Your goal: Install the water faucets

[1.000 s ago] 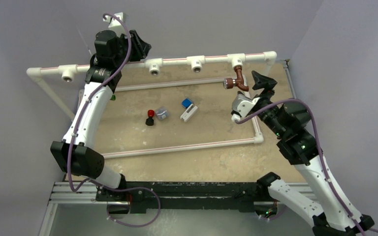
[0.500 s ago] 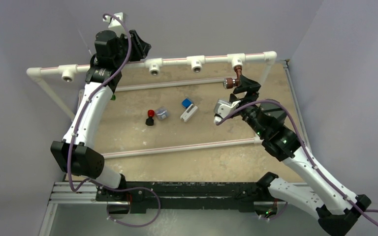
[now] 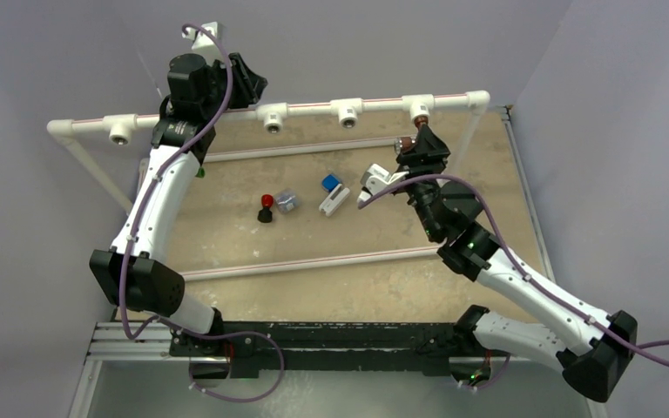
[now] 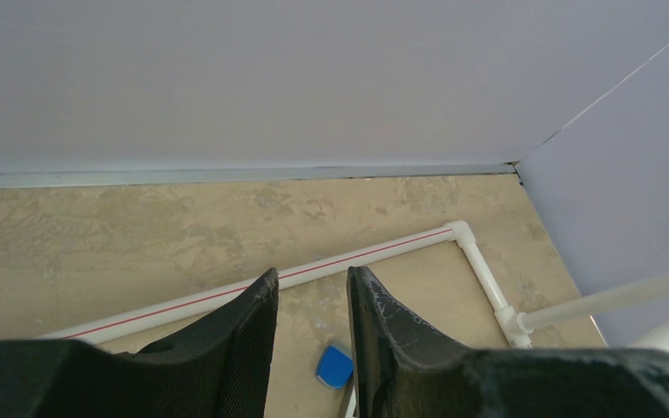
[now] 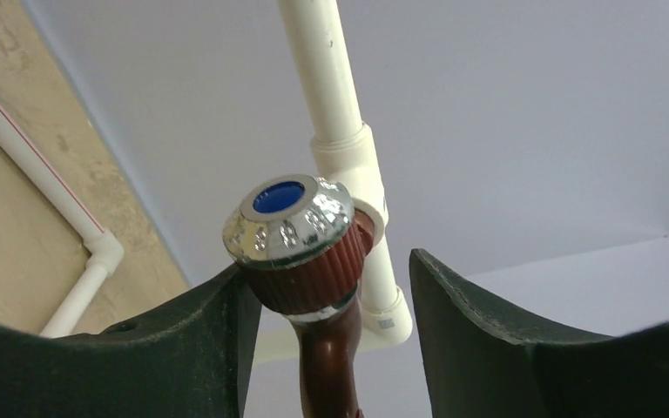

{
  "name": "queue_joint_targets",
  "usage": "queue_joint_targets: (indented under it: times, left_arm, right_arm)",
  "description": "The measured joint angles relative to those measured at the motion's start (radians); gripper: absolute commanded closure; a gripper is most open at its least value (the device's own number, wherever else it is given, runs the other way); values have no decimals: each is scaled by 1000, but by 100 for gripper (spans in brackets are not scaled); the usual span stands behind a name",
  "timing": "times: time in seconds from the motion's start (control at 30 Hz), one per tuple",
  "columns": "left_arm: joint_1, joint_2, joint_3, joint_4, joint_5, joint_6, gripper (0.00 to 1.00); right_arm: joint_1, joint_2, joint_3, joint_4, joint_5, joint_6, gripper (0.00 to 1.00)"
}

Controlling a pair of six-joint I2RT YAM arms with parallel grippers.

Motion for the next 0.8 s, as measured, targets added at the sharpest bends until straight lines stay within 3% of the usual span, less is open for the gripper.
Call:
queue_joint_targets:
  times: [0.13,0.3,0.53,0.8]
  left_arm:
    - [0,0,0,1,0,0,66]
    - [1,0,0,2,0,0,66]
    - [1,0,0,1,0,0,66]
    - [4,0,-1,1,2,1,66]
  right_arm:
    - [22,31,0,31,42,0,58]
    - [42,55,-8,80,93,29,99]
    - [74,78,-25,179,181,162,100]
    - [72,79,-26,280,207,603,100]
